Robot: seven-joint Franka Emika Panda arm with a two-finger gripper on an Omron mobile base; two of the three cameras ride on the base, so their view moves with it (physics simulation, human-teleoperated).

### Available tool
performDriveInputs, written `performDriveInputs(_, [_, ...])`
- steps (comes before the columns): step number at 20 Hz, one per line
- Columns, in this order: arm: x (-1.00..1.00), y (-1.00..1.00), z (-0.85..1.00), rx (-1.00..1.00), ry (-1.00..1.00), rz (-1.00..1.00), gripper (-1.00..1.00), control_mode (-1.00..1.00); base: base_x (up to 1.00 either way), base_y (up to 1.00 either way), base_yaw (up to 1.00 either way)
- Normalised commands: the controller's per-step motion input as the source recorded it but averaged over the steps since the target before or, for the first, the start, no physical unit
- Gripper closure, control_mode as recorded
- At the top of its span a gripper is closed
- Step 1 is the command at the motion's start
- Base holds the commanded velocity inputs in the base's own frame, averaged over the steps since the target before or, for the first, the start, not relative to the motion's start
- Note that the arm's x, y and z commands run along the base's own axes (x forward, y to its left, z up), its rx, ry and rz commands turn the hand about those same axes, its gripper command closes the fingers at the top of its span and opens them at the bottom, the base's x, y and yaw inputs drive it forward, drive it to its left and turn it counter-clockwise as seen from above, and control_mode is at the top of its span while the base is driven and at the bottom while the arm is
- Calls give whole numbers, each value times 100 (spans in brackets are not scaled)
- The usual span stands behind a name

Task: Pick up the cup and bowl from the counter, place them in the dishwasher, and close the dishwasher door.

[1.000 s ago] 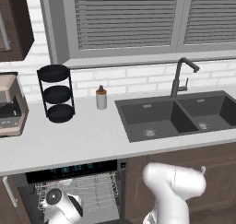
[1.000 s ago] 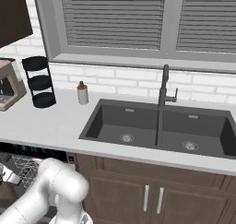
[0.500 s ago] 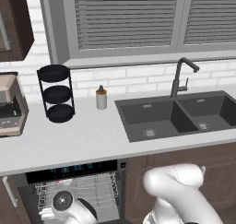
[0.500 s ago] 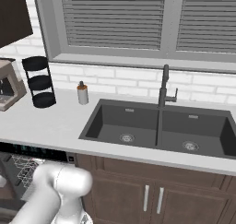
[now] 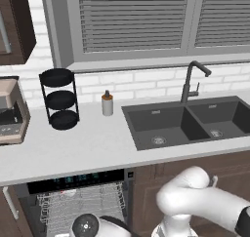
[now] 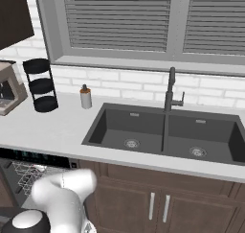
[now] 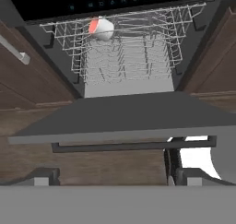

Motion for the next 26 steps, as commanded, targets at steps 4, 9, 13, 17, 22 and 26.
performDriveInputs(4, [-100,-36,17,0,-1,-10,-100,-100,0,0,0])
performDriveInputs(9, [-100,5,-24,-1,-14,-25,-100,-100,0,0,0])
performDriveInputs(13, [-34,58,-90,-15,-35,-20,-100,-100,0,0,0])
performDriveInputs(17, [12,21,-91,-5,-17,-11,-100,-100,0,0,0])
performDriveInputs(22, [42,36,-100,-12,0,-9,-100,-100,0,0,0])
performDriveInputs(26, [35,34,-100,-6,-1,-3,-100,-100,0,0,0])
